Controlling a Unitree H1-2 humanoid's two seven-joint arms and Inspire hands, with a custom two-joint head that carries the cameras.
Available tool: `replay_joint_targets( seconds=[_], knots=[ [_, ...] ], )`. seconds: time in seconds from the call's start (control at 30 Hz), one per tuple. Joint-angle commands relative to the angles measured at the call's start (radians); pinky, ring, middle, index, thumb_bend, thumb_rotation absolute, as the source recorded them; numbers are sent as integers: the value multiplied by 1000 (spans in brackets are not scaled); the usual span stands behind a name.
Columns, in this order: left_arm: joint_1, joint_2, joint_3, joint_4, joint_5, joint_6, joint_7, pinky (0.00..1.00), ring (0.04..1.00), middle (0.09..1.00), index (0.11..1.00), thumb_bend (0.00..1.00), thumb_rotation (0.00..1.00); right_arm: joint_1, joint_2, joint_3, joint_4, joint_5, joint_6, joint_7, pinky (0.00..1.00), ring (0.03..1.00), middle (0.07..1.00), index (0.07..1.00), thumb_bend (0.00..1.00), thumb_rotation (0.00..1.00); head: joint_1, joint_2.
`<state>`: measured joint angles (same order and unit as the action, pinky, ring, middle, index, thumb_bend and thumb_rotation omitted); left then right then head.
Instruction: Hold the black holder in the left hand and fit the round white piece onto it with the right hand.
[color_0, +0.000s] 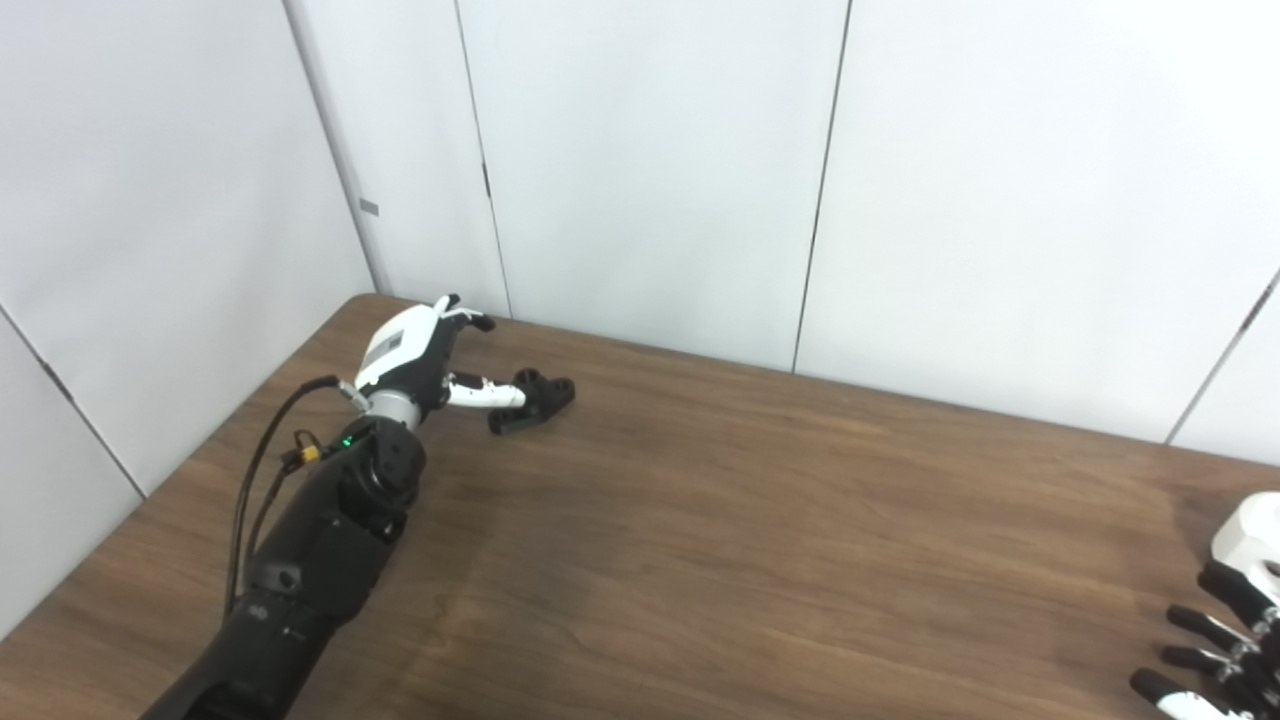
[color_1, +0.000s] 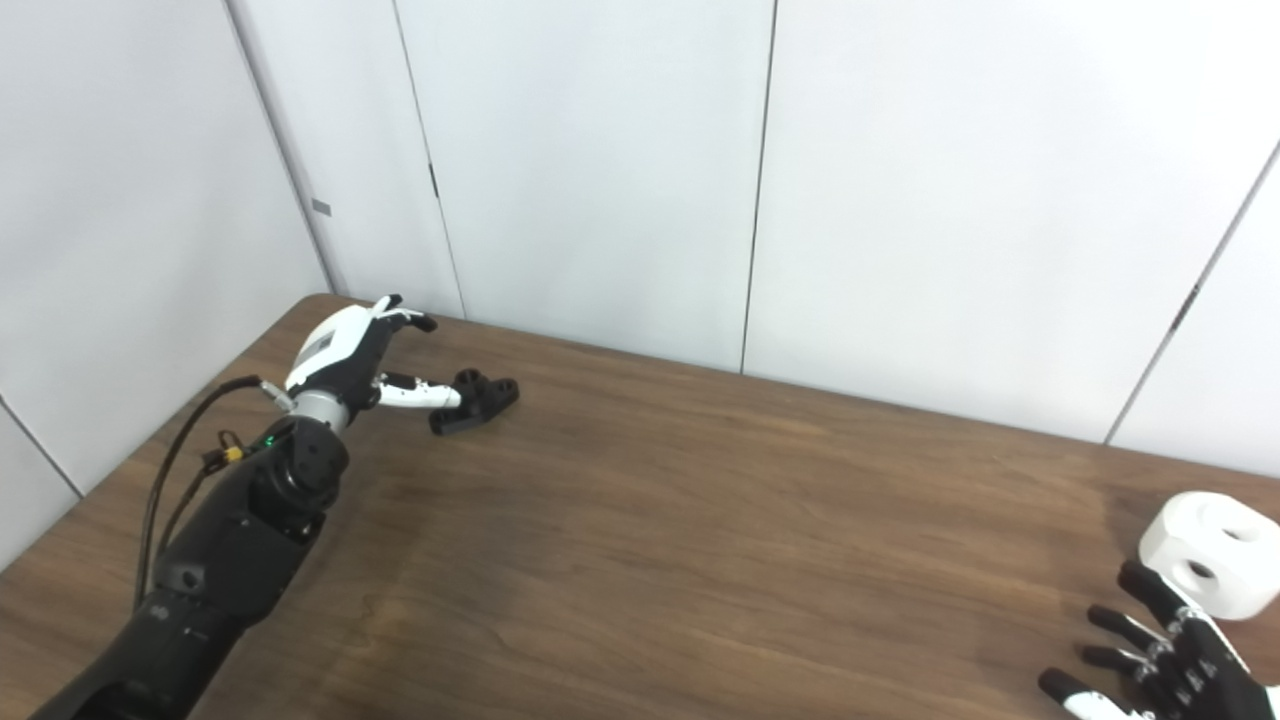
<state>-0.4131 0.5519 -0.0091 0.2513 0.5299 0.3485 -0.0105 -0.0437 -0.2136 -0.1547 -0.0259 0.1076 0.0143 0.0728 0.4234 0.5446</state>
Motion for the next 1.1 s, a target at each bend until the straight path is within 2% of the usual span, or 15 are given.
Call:
replay_joint_targets(
  seconds=[0.0,0.33,0.57,0.63,0.73,0.83,1.07],
  knots=[
    [-39,34,-3,13,23,1,20,1000,1000,1000,815,1000,354,-16,-17,-13,-26,10,-24,2,595,736,853,805,796,89,-1,1],
    [-34,10,-56,91,46,16,41,1000,1000,1000,819,1000,382,-14,-21,-14,-42,2,-9,-1,589,732,851,805,789,85,0,11],
    [-24,-29,-71,150,42,1,91,1000,1000,1000,810,1000,297,-13,-19,-16,-46,4,-2,1,598,730,849,802,797,92,1,13],
    [-23,-47,-64,178,36,-21,141,1000,1000,1000,797,1000,275,-13,-19,-16,-43,5,-6,2,598,730,849,803,799,98,1,13],
    [-16,-90,-45,239,33,-87,274,978,1000,1000,751,982,223,-12,-18,-19,-53,9,4,2,596,732,851,804,798,99,-2,19],
    [-16,-134,-20,293,8,-138,366,998,1000,1000,728,937,194,-10,-15,-20,-63,14,14,2,582,726,851,804,801,91,-2,20],
    [-24,-194,18,365,-73,-208,427,972,1000,1000,690,889,175,-3,-14,-19,-82,8,29,0,581,720,844,800,807,109,-8,31]
  ],
)
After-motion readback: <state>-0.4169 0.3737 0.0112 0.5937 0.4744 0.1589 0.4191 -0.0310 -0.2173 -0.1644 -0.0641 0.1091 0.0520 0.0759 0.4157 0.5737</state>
